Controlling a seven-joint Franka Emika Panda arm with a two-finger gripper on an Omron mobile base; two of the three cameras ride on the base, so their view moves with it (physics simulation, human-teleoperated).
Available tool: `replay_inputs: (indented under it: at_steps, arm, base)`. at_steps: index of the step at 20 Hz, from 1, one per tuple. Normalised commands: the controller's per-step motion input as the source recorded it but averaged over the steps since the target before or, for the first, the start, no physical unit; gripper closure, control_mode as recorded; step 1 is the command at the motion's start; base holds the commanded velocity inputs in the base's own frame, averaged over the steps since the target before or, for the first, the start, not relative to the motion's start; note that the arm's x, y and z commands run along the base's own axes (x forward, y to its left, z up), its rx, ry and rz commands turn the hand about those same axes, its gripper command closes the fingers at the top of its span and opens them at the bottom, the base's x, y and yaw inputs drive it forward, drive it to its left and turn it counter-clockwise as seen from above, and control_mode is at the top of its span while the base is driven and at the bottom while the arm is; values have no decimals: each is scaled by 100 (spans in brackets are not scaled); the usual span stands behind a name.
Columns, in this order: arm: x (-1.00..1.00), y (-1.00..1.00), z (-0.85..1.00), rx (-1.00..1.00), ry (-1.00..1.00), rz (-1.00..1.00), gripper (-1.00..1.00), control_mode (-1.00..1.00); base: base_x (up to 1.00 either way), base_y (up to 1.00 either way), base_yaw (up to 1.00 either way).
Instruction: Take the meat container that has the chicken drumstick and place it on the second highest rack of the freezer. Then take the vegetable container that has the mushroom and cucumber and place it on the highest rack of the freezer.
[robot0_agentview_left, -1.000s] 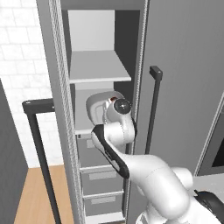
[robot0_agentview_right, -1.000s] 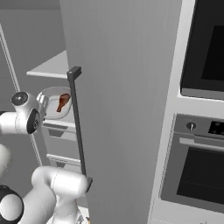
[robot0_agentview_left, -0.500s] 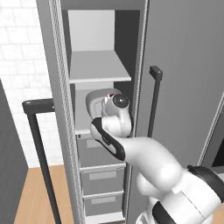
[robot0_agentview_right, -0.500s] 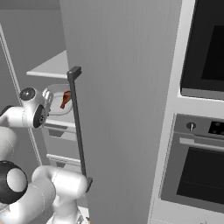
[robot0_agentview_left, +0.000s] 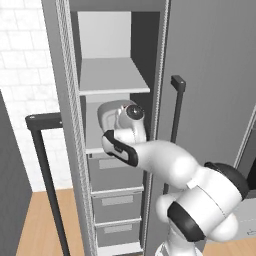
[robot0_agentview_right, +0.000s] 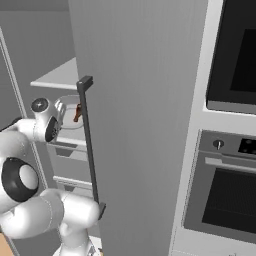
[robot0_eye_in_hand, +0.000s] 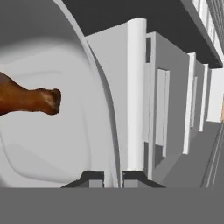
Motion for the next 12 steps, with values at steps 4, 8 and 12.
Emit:
replay_inputs:
  at_steps: [4, 8, 12]
  arm:
    - [39, 0, -14, 1, 0, -2, 100, -100]
    - [34, 0, -17, 0, 0, -1, 100, -100]
    - [29, 16, -13, 0, 0, 0, 100, -100]
  base:
    - [0, 0, 0]
    - [0, 0, 0]
    - [0, 0, 0]
